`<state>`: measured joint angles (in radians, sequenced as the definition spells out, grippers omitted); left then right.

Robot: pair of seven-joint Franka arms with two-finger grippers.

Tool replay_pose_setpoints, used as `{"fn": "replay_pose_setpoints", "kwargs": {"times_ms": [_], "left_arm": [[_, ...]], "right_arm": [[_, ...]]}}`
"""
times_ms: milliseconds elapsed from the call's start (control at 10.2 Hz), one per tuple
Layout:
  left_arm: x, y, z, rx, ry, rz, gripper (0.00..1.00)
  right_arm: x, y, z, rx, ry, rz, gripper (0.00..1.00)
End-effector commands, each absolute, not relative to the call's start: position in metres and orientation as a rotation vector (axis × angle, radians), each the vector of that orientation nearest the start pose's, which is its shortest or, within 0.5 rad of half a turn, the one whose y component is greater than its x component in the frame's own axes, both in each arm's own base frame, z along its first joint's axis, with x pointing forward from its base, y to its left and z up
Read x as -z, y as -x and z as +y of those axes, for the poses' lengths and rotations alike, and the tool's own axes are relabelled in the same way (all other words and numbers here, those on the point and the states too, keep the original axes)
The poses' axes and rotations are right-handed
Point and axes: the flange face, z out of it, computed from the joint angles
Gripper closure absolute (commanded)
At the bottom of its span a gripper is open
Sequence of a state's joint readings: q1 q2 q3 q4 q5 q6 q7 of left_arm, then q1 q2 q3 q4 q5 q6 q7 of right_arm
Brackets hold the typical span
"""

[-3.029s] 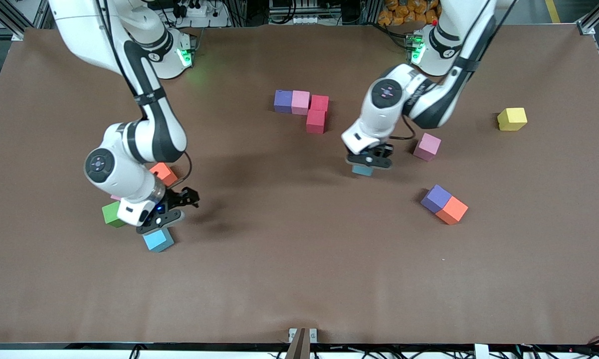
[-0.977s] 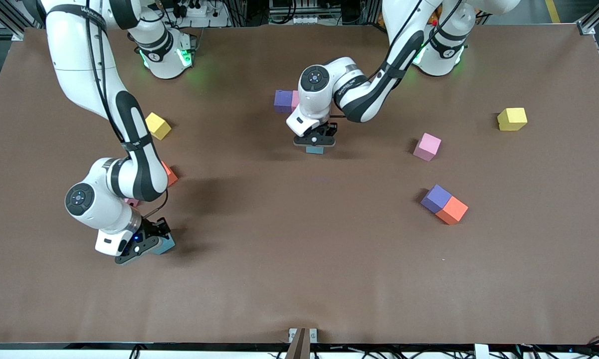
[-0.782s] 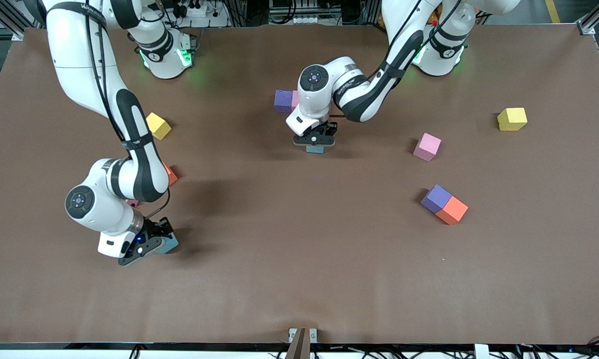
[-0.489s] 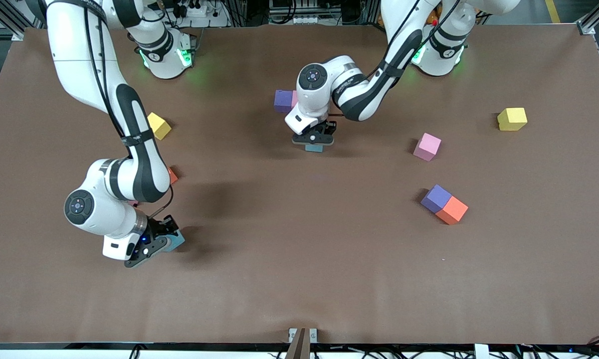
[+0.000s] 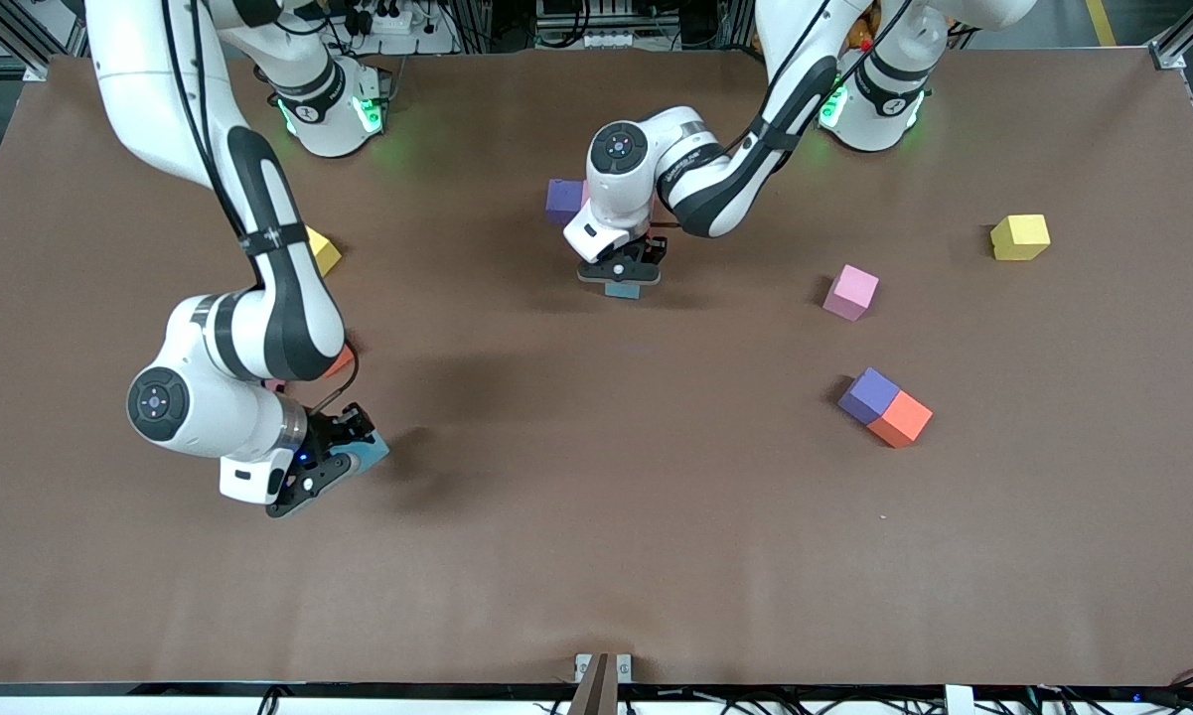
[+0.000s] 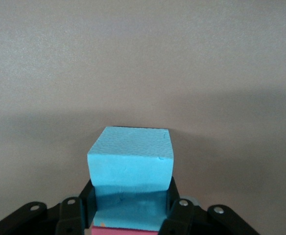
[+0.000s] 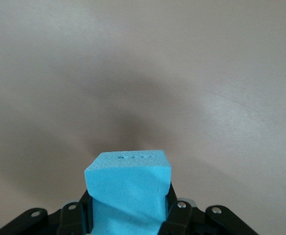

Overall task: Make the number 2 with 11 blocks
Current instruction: 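Release cyan and raise the left gripper while the right gripper lifts cyan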

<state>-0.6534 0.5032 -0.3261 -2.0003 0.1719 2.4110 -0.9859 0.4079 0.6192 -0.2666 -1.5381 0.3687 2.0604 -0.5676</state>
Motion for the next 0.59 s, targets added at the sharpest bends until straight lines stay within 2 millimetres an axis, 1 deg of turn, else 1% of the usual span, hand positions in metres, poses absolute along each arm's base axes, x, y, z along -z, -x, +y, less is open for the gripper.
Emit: {"fn": "replay_pose_setpoints", "kwargs": {"times_ms": [0, 98, 195, 293, 391, 489], "left_arm": [[-0.211, -0.334, -0.493, -0.119, 3.098, 0.159, 0.03], [-0.211, -0.334, -0.493, -0.119, 3.098, 0.156, 0.0], [-0.211, -0.334, -0.493, -0.119, 3.098, 0.145, 0.0], [-0.213, -0.334, -0.494, -0.117, 3.101, 0.131, 0.0], [-0.216, -0.335, -0.496, -0.109, 3.108, 0.13, 0.0], [-0.226, -0.336, -0.497, -0.088, 3.118, 0.126, 0.0]], "right_arm": [[-0.307, -0.671, 0.15, -0.092, 2.845, -0.8, 0.79], [-0.309, -0.669, 0.152, -0.11, 2.84, -0.807, 0.79], [-0.318, -0.667, 0.157, -0.104, 2.833, -0.82, 0.79], [-0.323, -0.664, 0.162, -0.113, 2.828, -0.827, 0.79], [-0.327, -0.663, 0.162, -0.116, 2.839, -0.812, 0.79], [-0.33, -0.66, 0.168, -0.134, 2.845, -0.822, 0.79]]}}
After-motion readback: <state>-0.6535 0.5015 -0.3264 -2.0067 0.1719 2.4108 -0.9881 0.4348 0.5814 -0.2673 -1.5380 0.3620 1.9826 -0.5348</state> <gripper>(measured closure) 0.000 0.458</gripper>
